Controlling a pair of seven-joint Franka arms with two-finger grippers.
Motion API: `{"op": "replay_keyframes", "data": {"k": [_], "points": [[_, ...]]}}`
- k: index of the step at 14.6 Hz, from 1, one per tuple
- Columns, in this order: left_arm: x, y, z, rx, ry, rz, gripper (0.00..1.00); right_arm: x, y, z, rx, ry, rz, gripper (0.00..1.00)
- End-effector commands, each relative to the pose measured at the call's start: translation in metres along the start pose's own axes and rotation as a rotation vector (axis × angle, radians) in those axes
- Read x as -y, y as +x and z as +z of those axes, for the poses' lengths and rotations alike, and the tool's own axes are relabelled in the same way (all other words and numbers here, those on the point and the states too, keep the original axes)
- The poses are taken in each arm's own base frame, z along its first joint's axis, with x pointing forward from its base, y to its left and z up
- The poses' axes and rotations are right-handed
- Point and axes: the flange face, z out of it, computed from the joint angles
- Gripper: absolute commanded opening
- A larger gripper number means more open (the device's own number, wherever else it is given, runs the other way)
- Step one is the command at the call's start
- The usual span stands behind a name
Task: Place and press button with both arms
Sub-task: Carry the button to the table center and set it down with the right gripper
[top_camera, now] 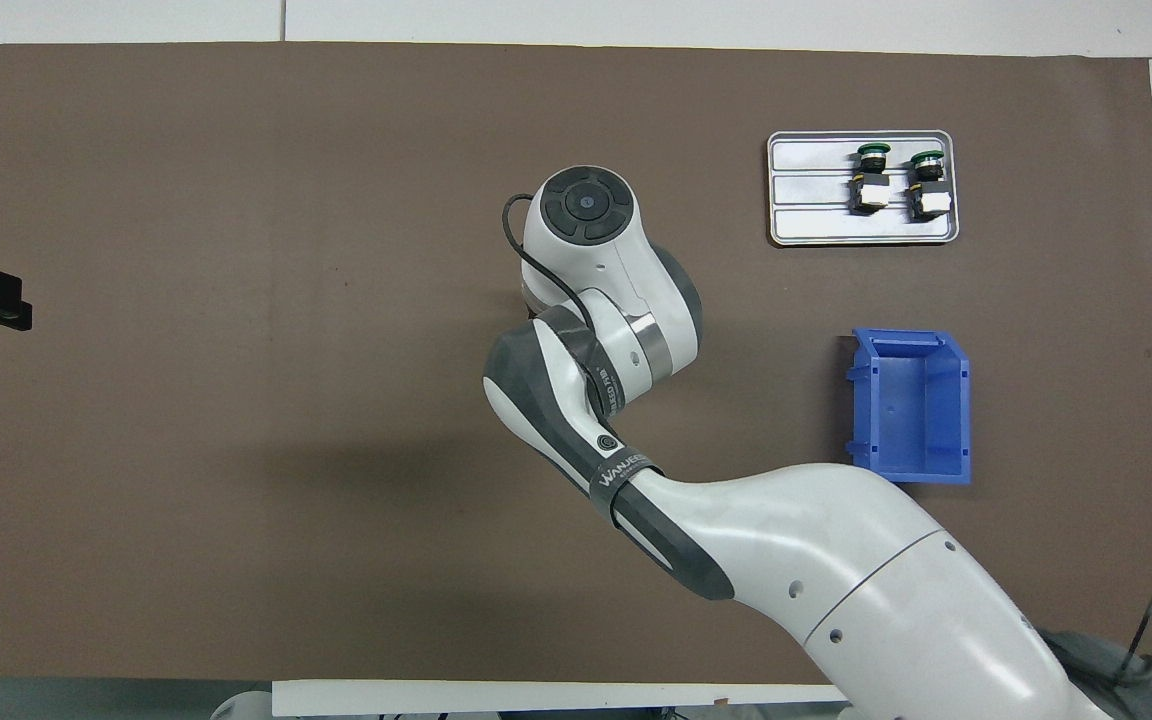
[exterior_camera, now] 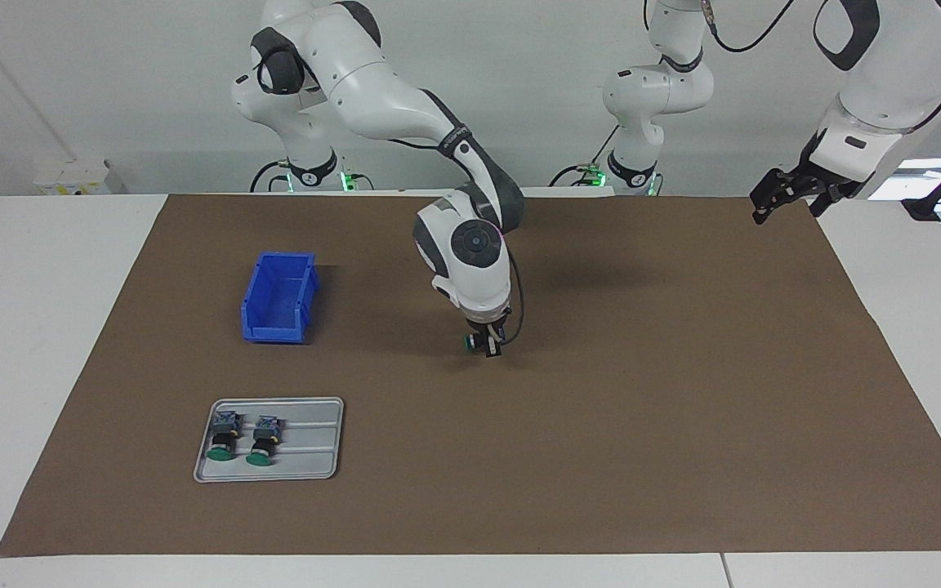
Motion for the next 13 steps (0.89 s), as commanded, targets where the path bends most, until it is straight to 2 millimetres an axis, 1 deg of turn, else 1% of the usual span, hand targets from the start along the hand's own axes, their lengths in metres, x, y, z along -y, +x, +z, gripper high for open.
{"op": "replay_keyframes", "data": {"k": [1, 2, 3, 4, 5, 6, 7, 8, 9, 11, 13], "points": [[0.003, -0.007, 0.0, -0.016, -0.007, 0.001, 1.0, -0.005, -0.006, 0.006, -0.004, 0.017, -0.002, 0.39], [0.003, -0.007, 0.0, -0.016, -0.007, 0.001, 1.0, -0.005, -0.005, 0.005, -0.034, 0.021, -0.028, 0.62], [0.003, -0.007, 0.0, -0.015, -0.007, 0.001, 1.0, -0.004, -0.003, -0.002, -0.051, 0.019, -0.046, 0.7], [0.003, -0.007, 0.0, -0.013, -0.007, -0.002, 1.0, -0.002, -0.005, -0.011, -0.041, 0.029, -0.055, 0.82], [0.003, -0.007, 0.0, -0.013, -0.007, -0.002, 1.0, 0.002, 0.0, -0.018, -0.031, 0.036, -0.046, 0.85], [0.003, -0.007, 0.0, -0.013, -0.007, -0.005, 1.0, 0.003, 0.001, -0.035, -0.013, 0.055, -0.038, 0.92], [0.003, -0.007, 0.0, -0.013, -0.007, -0.005, 1.0, 0.006, 0.008, -0.049, -0.004, 0.07, -0.027, 0.98], [0.003, -0.007, 0.001, -0.01, -0.007, -0.006, 1.0, 0.008, 0.016, -0.065, 0.002, 0.085, -0.045, 0.98], [0.003, -0.007, 0.001, -0.009, -0.007, -0.009, 1.0, 0.006, 0.025, -0.085, 0.004, 0.097, -0.112, 0.98], [0.0, -0.008, 0.001, -0.01, -0.006, -0.019, 1.0, 0.007, 0.063, -0.118, -0.013, 0.067, -0.247, 0.98], [-0.004, -0.008, 0.001, -0.012, -0.006, -0.017, 1.0, 0.002, 0.11, -0.167, -0.021, 0.066, -0.414, 0.98]]}}
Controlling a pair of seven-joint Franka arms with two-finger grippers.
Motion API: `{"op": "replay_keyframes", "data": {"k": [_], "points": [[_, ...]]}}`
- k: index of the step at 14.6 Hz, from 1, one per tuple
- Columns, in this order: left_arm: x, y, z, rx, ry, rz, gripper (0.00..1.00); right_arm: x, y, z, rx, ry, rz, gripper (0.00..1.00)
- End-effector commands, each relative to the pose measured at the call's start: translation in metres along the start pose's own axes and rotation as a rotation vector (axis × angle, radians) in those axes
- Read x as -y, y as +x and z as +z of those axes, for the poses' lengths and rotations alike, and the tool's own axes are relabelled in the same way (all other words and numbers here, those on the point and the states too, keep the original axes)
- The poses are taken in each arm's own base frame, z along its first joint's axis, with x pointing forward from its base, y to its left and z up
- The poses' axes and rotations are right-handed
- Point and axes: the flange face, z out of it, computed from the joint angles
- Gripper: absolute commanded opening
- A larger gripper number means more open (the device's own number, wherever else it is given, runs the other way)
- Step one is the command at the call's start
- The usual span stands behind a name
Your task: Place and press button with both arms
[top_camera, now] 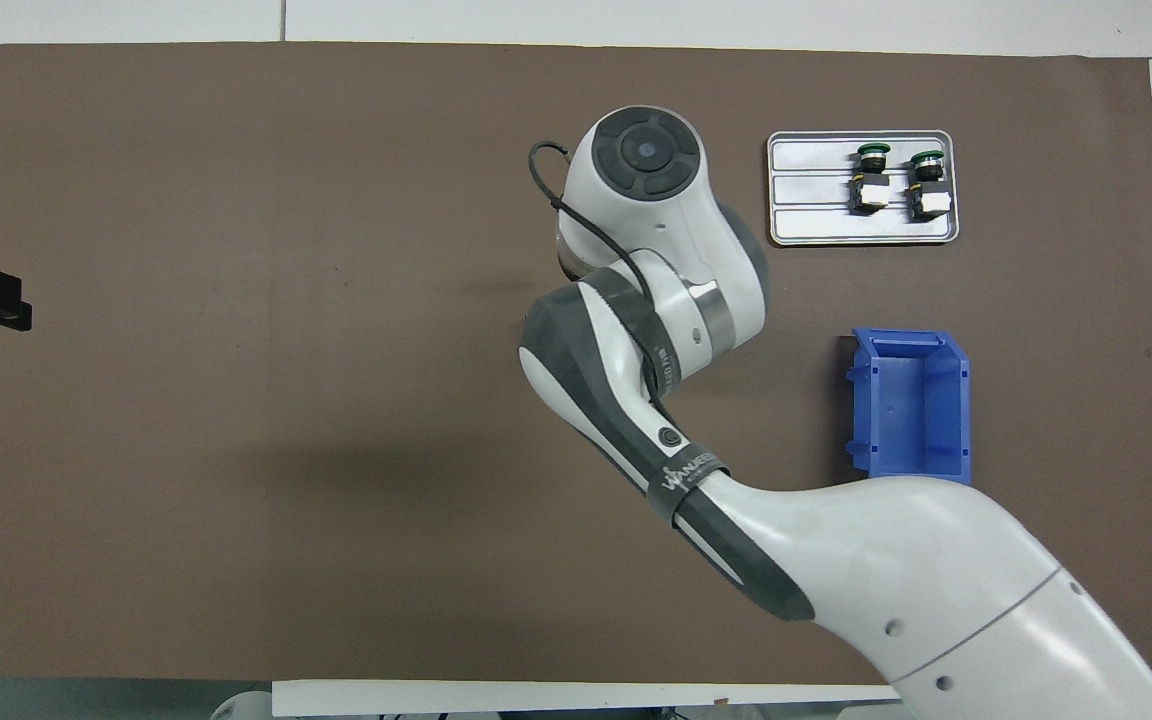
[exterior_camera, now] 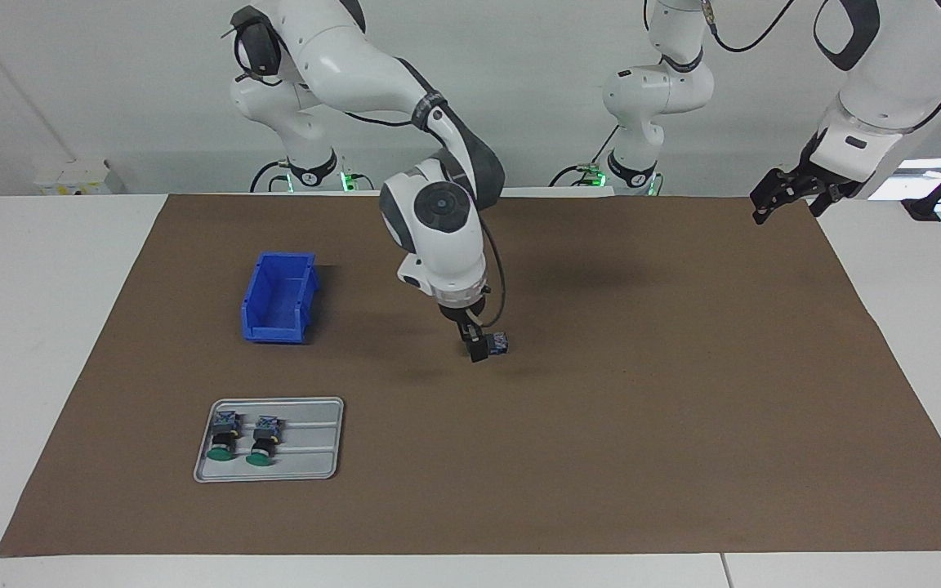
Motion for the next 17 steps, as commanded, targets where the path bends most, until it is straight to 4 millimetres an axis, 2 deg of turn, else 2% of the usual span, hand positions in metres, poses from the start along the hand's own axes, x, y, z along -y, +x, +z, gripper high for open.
{"op": "replay_keyframes", "data": {"k": [1, 3, 5, 7, 10, 11, 13, 14, 16, 17], "points": [[-0.006, -0.009, 0.006, -0.006, -0.005, -0.034, 1.0, -0.026, 0.068, -0.059, 0.006, -0.007, -0.23, 0.98], [-0.009, -0.009, 0.004, -0.021, -0.007, -0.11, 1.0, -0.046, 0.128, -0.089, 0.018, -0.035, -0.412, 0.98], [-0.026, -0.012, 0.007, -0.02, -0.005, -0.171, 1.0, -0.067, 0.177, -0.111, 0.041, -0.06, -0.613, 0.98], [-0.042, -0.013, 0.01, -0.03, -0.007, -0.28, 1.0, -0.091, 0.212, -0.138, 0.035, -0.079, -0.804, 0.98], [-0.064, -0.015, 0.012, -0.035, -0.009, -0.361, 1.0, -0.133, 0.27, -0.187, -0.029, -0.077, -0.934, 0.98], [-0.068, -0.014, 0.013, -0.029, -0.02, -0.369, 1.0, -0.147, 0.281, -0.199, -0.027, -0.079, -0.95, 0.98], [-0.086, -0.012, 0.02, -0.036, -0.048, -0.444, 1.0, -0.172, 0.276, -0.234, -0.045, -0.083, -0.977, 0.98], [-0.087, -0.013, 0.02, -0.033, -0.046, -0.441, 1.0, -0.182, 0.272, -0.248, -0.05, -0.087, -0.985, 0.98], [-0.091, -0.012, 0.021, -0.037, -0.051, -0.479, 1.0, -0.191, 0.266, -0.257, -0.027, -0.108, -0.997, 0.98], [-0.107, -0.011, 0.025, -0.036, -0.052, -0.537, 1.0, -0.19, 0.267, -0.253, -0.022, -0.111, -1.018, 0.98]]}}
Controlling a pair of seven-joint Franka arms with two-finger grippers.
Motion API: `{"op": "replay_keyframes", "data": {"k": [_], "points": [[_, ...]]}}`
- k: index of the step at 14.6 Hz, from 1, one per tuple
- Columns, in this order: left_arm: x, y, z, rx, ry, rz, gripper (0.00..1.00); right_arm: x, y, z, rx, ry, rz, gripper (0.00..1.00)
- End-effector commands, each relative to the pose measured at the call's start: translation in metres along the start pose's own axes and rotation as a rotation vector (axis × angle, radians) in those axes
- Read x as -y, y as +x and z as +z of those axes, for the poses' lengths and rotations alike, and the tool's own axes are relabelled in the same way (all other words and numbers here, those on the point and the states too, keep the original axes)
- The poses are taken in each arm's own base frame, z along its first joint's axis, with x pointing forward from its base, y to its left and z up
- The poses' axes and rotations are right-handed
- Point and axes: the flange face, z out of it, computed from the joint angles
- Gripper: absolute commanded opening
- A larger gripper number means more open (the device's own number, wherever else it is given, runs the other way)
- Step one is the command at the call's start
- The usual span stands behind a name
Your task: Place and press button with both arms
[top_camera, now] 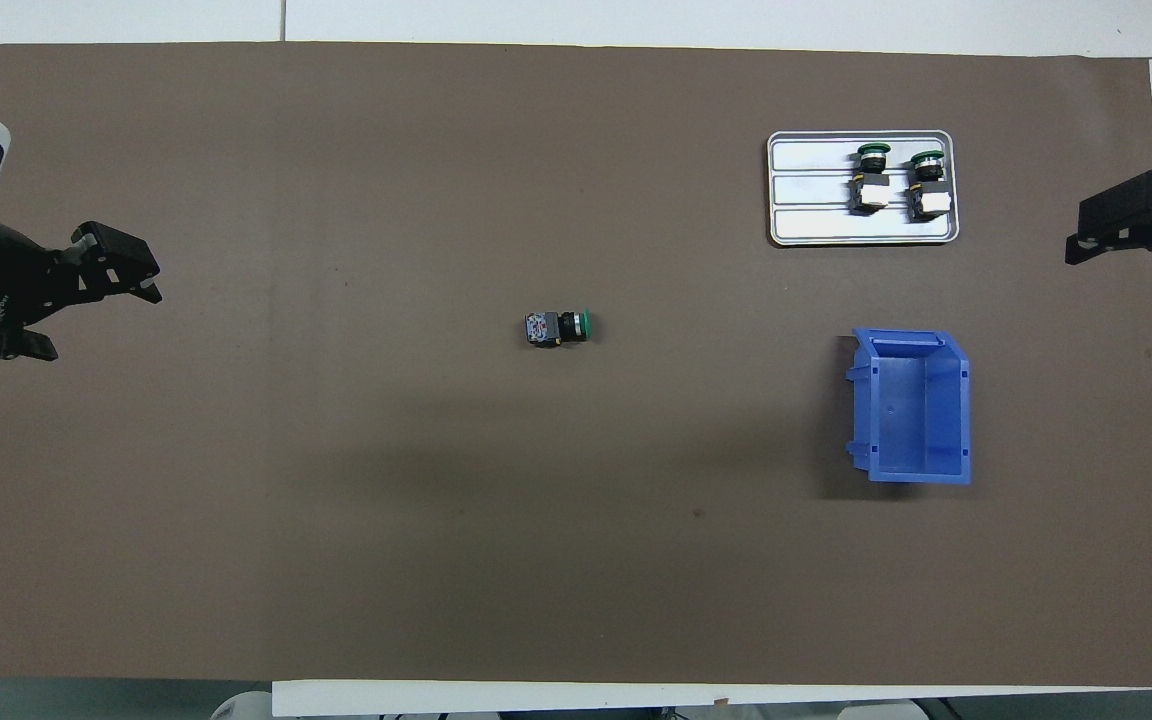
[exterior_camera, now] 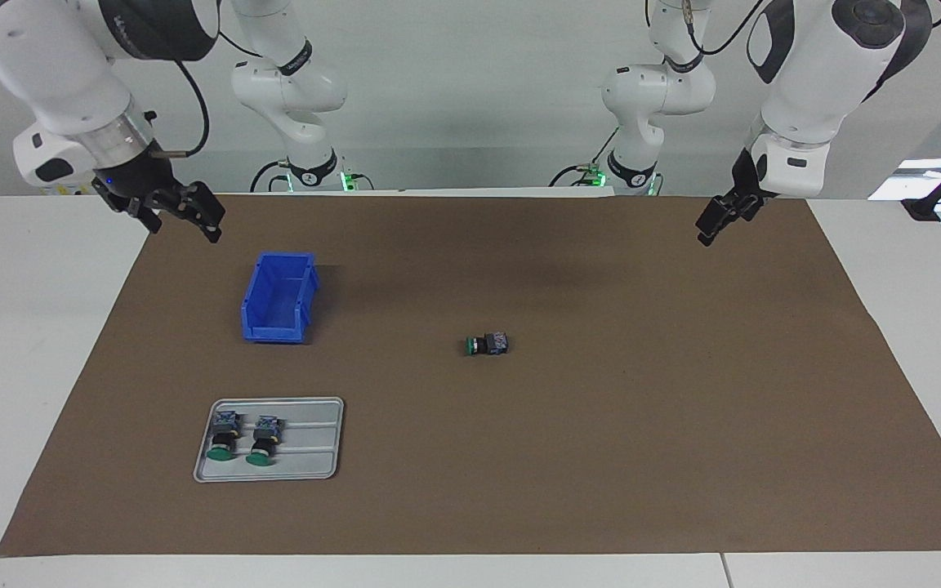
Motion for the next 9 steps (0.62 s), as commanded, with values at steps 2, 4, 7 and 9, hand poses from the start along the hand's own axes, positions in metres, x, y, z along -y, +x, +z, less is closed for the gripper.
{"op": "replay_keyframes", "data": {"k": [2, 4, 7, 9], "points": [[-0.055, -0.021, 0.029, -0.007, -0.023, -0.226, 1.0, -0.007, -0.008, 0.011, 0.039, -0.018, -0.092, 0.98], [-0.081, -0.027, 0.045, -0.011, -0.037, -0.353, 1.0, -0.01, -0.01, 0.018, 0.038, -0.019, -0.098, 0.98], [-0.129, -0.041, 0.08, 0.003, -0.039, -0.557, 0.99, -0.016, -0.003, 0.018, 0.02, -0.055, -0.126, 0.98], [-0.153, -0.045, 0.094, 0.046, -0.084, -0.636, 0.98, -0.016, -0.004, 0.019, 0.029, -0.06, -0.125, 0.98]]}}
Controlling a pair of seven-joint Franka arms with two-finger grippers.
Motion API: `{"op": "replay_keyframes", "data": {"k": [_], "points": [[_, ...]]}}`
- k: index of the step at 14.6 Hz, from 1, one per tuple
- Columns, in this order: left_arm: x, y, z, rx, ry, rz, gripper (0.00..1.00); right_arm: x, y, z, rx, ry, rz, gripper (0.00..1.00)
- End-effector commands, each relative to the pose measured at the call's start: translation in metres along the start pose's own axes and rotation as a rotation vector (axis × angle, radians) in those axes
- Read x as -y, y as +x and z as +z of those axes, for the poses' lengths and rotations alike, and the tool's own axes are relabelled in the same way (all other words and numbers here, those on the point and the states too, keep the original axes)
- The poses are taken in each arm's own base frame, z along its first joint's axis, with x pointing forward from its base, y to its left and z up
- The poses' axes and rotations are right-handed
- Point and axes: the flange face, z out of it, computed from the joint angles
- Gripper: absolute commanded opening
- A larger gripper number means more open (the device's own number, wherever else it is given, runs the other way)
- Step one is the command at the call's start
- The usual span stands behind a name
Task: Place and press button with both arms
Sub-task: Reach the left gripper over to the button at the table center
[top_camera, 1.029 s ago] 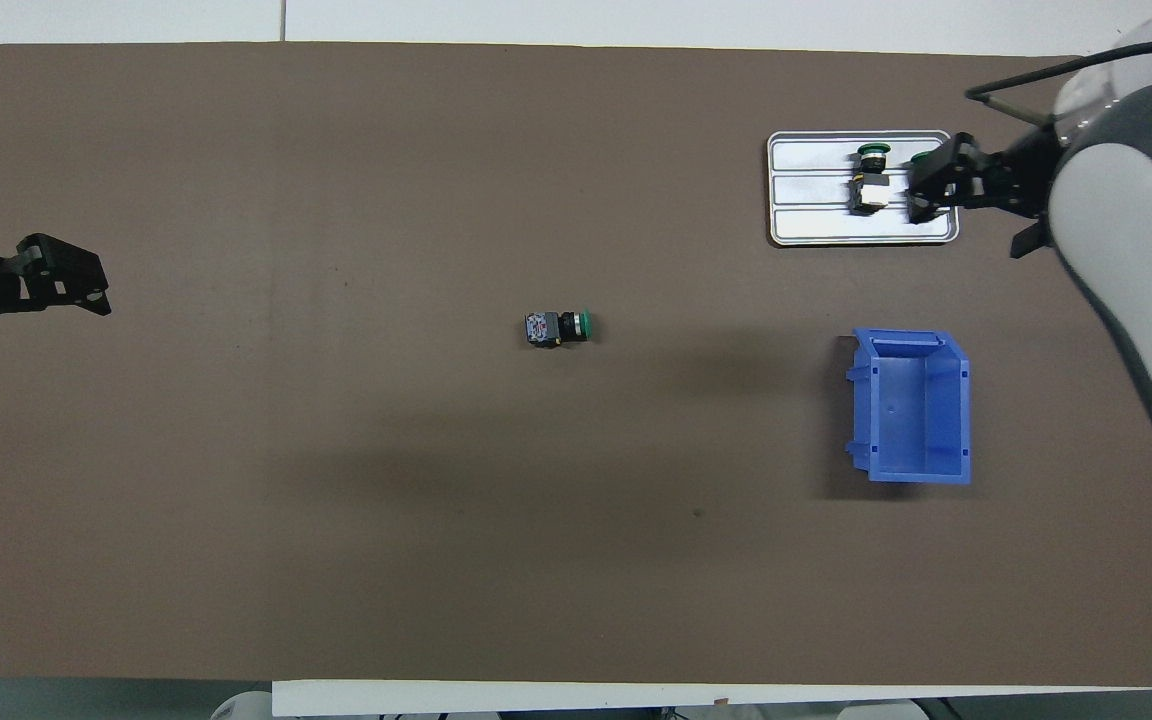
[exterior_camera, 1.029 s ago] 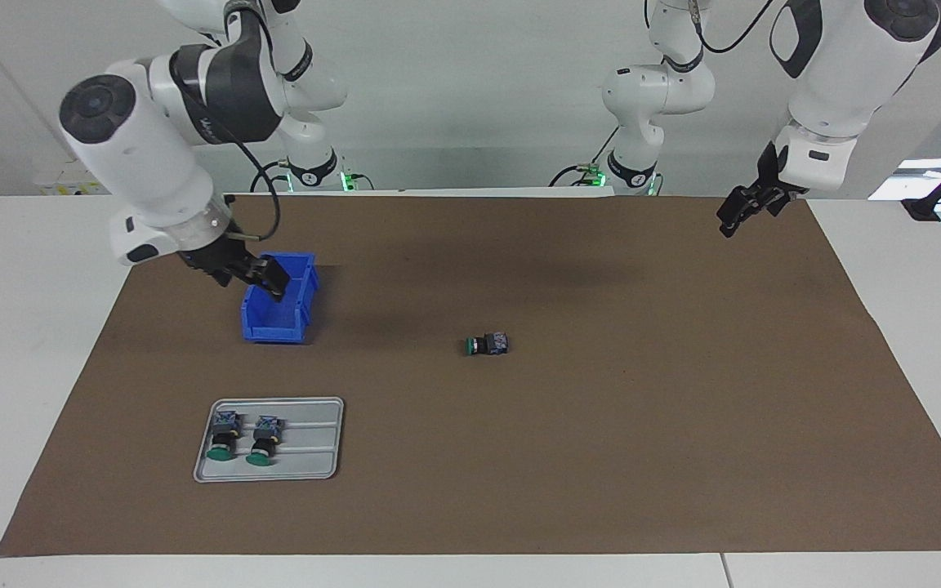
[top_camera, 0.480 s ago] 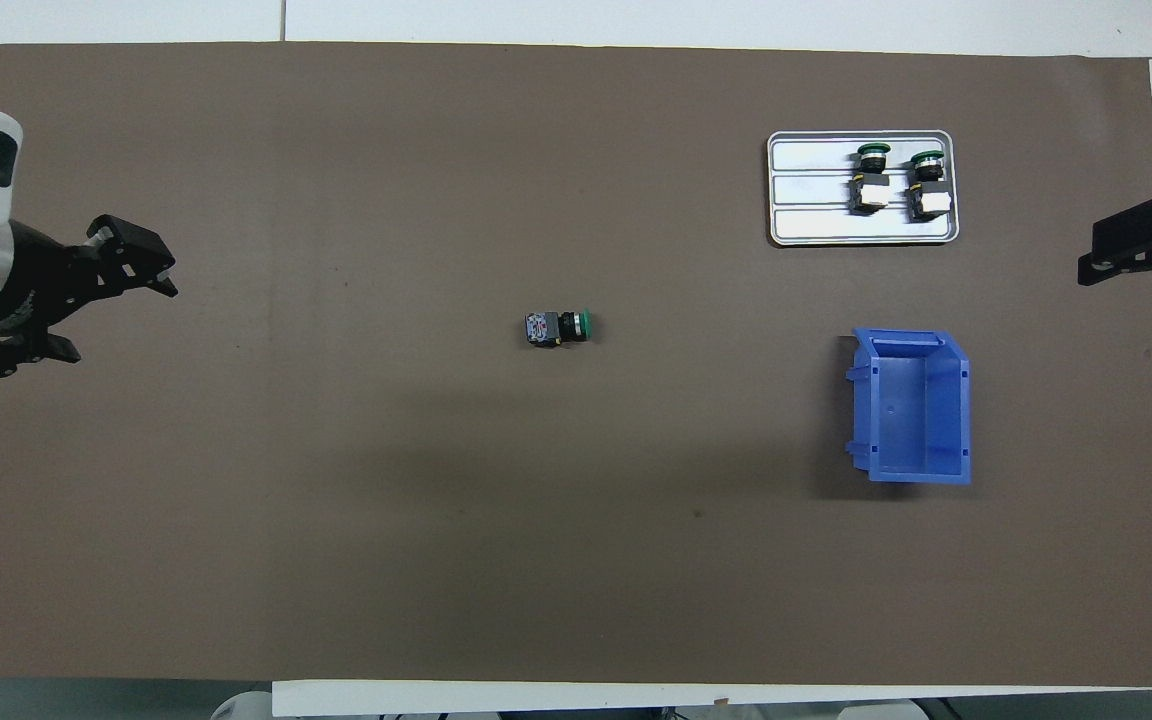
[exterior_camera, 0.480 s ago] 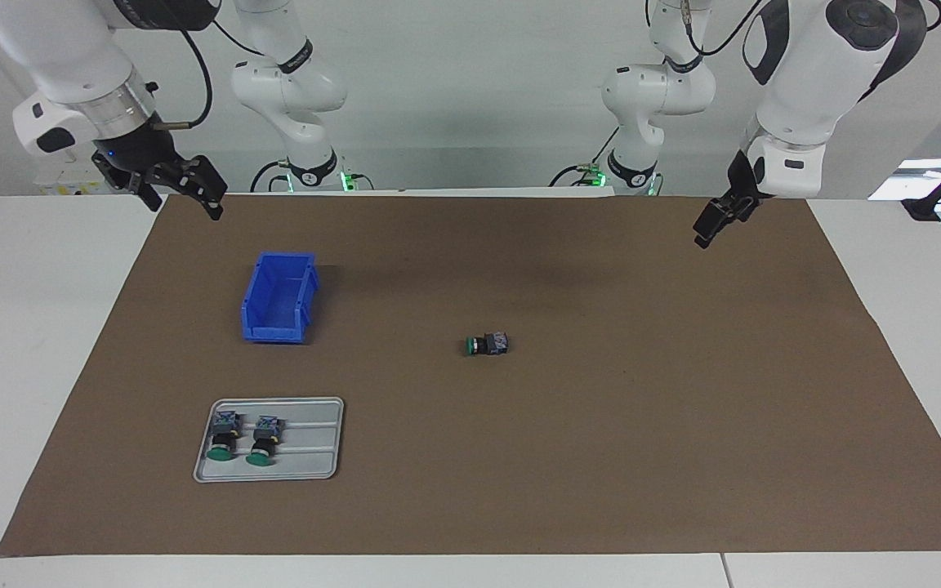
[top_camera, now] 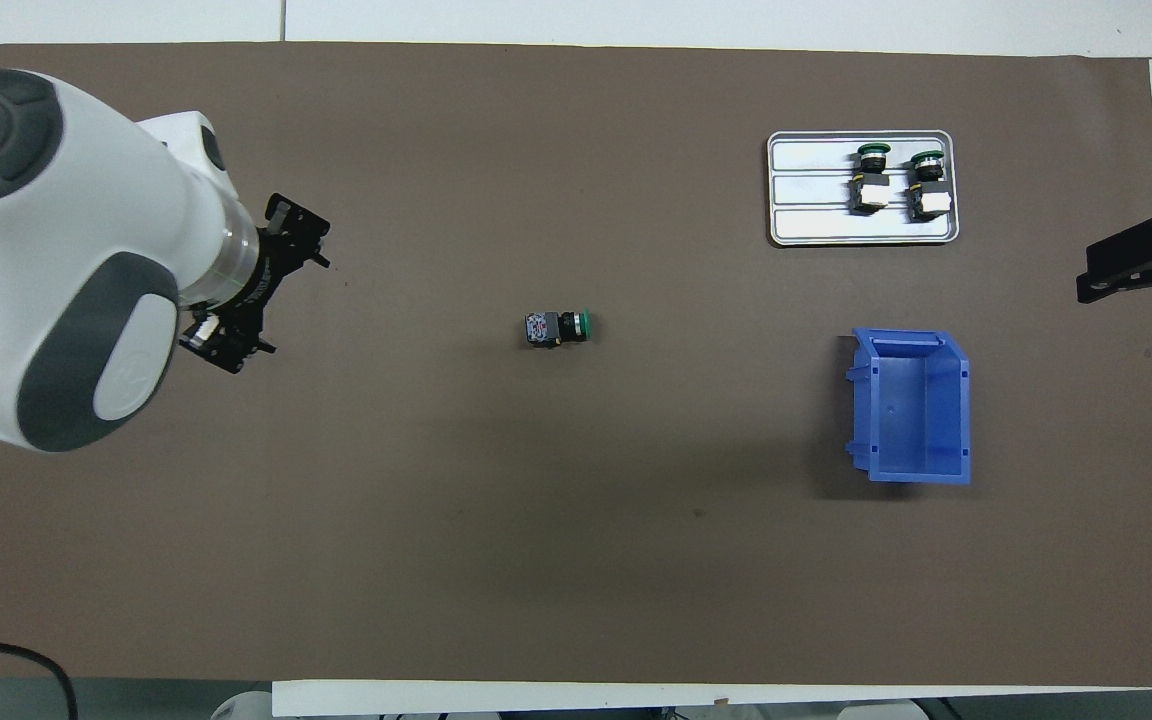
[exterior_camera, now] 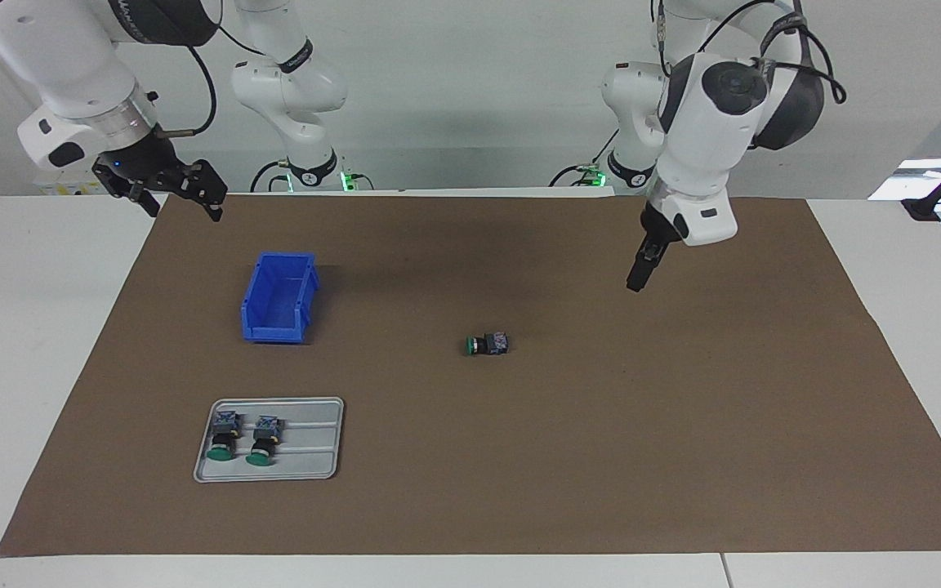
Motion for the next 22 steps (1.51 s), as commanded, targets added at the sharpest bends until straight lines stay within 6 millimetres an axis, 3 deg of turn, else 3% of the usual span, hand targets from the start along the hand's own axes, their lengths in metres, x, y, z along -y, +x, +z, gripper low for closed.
{"op": "replay_keyframes", "data": {"k": [1, 2, 4, 7, 9, 13, 16, 19, 22], "points": [[-0.027, -0.02, 0.021, 0.056, -0.017, -0.098, 0.98, -0.002, -0.006, 0.002, 0.002, -0.013, -0.016, 0.98], [-0.04, -0.034, 0.035, 0.061, -0.002, -0.112, 0.98, -0.001, -0.008, 0.003, 0.008, -0.014, -0.018, 0.98], [-0.061, -0.044, 0.05, 0.07, 0.002, -0.173, 0.98, 0.0, -0.008, 0.004, 0.01, -0.005, -0.019, 0.98], [-0.081, -0.089, 0.1, 0.071, 0.019, -0.232, 0.98, 0.004, -0.009, 0.004, 0.009, -0.004, -0.027, 0.98], [-0.089, -0.117, 0.116, 0.073, 0.033, -0.261, 0.98, 0.004, -0.009, 0.004, 0.01, -0.004, -0.026, 0.98], [-0.117, -0.148, 0.143, 0.074, 0.024, -0.364, 0.98, 0.004, -0.009, 0.004, 0.009, -0.004, -0.027, 0.98], [-0.116, -0.157, 0.153, 0.072, 0.034, -0.378, 0.98, 0.004, -0.009, 0.004, 0.01, -0.004, -0.026, 0.98], [-0.117, -0.172, 0.182, 0.065, 0.062, -0.404, 0.98, 0.004, -0.009, 0.004, 0.01, -0.004, -0.026, 0.98], [-0.117, -0.18, 0.186, 0.067, 0.06, -0.448, 0.97, 0.004, -0.009, 0.004, 0.01, -0.004, -0.026, 0.98]]}}
